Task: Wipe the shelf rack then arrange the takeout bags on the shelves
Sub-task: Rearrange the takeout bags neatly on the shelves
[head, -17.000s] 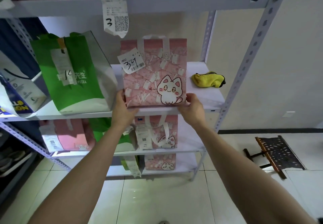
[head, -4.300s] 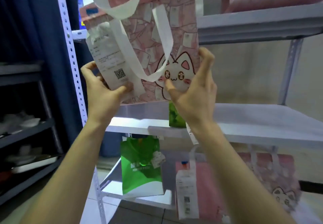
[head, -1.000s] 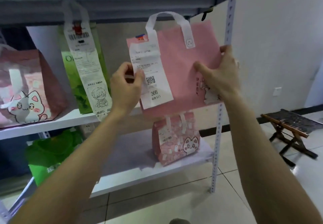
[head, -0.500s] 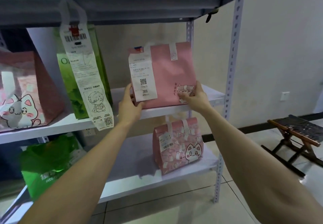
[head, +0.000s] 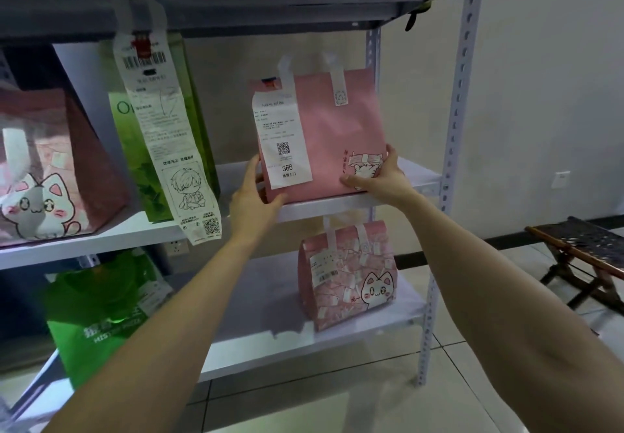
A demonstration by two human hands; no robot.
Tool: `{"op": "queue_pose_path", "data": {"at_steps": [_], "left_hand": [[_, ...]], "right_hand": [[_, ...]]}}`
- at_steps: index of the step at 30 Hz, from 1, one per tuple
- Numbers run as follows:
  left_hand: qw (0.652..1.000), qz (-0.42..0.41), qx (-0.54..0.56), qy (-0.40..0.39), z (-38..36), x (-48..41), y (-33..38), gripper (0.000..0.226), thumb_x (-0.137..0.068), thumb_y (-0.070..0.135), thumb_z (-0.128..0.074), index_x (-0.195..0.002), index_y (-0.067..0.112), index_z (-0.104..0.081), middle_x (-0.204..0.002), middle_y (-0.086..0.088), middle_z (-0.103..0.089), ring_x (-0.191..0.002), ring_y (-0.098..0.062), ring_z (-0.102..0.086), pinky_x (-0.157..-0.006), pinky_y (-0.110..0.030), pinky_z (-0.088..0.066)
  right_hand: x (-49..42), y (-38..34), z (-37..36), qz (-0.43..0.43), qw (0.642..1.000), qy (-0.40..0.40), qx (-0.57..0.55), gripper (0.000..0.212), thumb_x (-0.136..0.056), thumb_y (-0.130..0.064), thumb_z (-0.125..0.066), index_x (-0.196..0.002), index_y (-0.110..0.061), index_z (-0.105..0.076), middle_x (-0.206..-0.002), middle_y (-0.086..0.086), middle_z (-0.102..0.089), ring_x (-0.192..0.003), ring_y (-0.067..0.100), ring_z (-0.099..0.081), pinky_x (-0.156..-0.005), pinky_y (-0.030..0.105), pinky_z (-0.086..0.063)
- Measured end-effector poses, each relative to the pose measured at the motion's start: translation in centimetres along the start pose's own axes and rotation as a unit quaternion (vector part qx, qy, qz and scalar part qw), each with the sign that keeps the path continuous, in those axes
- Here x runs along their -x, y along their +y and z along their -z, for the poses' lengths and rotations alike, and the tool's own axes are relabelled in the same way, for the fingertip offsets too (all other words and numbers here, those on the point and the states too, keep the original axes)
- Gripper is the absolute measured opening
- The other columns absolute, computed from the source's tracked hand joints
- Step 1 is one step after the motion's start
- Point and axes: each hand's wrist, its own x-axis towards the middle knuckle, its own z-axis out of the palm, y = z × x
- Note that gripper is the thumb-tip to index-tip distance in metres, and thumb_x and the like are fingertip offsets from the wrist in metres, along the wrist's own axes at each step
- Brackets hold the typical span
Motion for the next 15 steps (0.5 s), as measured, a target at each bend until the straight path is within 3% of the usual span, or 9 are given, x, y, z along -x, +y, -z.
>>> {"op": "queue_pose_path", "data": {"at_steps": [3, 6, 8, 11, 13, 15], "left_hand": [[1.0, -0.002, 0.003, -0.027, 0.3, 0.2, 0.1, 0.103, -0.092, 0.018, -0.088, -0.172, 0.033, -0.023, -0.164, 0.007, -0.053, -0.148, -0.021, -0.055, -0.118, -0.054, -0.051], [0.999, 0.003, 0.016, -0.028, 0.7, 0.7, 0.0, 0.104, -0.093, 0.013, -0.086, -0.172, 0.028, -0.021, -0.165, 0.002, -0.052, -0.144, -0.012, -0.055, -0.111, -0.027, -0.052], [0.999, 0.005, 0.036, -0.014, 1.2, 1.3, -0.3, 0.099, -0.095, 0.012, -0.084, -0.172, 0.028, -0.023, -0.165, 0.001, -0.051, -0.137, -0.004, -0.054, -0.105, -0.018, -0.051], [0.998, -0.033, 0.014, 0.052, 2.2, 3.4, -1.5, 0.077, -0.098, 0.014, -0.079, -0.163, 0.028, -0.039, -0.155, 0.001, -0.057, -0.129, -0.007, -0.062, -0.103, -0.022, -0.052], [0.992, -0.076, -0.007, 0.101, 2.5, 5.4, -2.7, 0.057, -0.099, 0.011, -0.074, -0.149, 0.025, -0.051, -0.136, 0.001, -0.063, -0.114, -0.006, -0.066, -0.1, -0.023, -0.056], [0.989, -0.094, -0.025, 0.111, 2.1, 7.5, -4.1, 0.046, -0.098, 0.007, -0.071, -0.138, 0.022, -0.056, -0.121, 0.002, -0.063, -0.103, -0.007, -0.066, -0.094, -0.025, -0.057]], "right_hand": [[0.1, -0.3, 0.0, -0.01, 1.0, -0.017, -0.003, 0.151, -0.059, -0.071, -0.094, -0.164, -0.028, 0.006, -0.135, -0.013, -0.055, -0.13, 0.019, -0.054, -0.11, 0.036, -0.038], [1.3, -0.9, -0.3, 0.003, 0.999, -0.006, -0.039, 0.156, -0.062, -0.068, -0.094, -0.165, -0.026, 0.015, -0.159, -0.003, -0.047, -0.147, 0.022, -0.046, -0.121, 0.04, -0.032], [2.9, -1.0, -0.8, 0.038, 0.996, 0.049, -0.063, 0.149, -0.065, -0.068, -0.093, -0.166, -0.029, 0.009, -0.164, 0.004, -0.04, -0.15, 0.023, -0.043, -0.126, 0.043, -0.032], [6.7, 0.3, -2.1, 0.1, 0.976, 0.182, -0.063, 0.121, -0.073, -0.072, -0.086, -0.164, -0.032, -0.016, -0.152, 0.0, -0.047, -0.139, 0.013, -0.05, -0.114, 0.031, -0.044], [9.2, 2.4, -3.4, 0.139, 0.954, 0.262, -0.047, 0.086, -0.085, -0.064, -0.08, -0.152, -0.029, -0.039, -0.133, -0.005, -0.058, -0.121, 0.007, -0.059, -0.1, 0.023, -0.052], [11.1, 5.2, -5.1, 0.133, 0.958, 0.252, -0.025, 0.047, -0.094, -0.049, -0.075, -0.131, -0.028, -0.055, -0.115, -0.007, -0.065, -0.103, 0.007, -0.065, -0.09, 0.035, -0.06]]}}
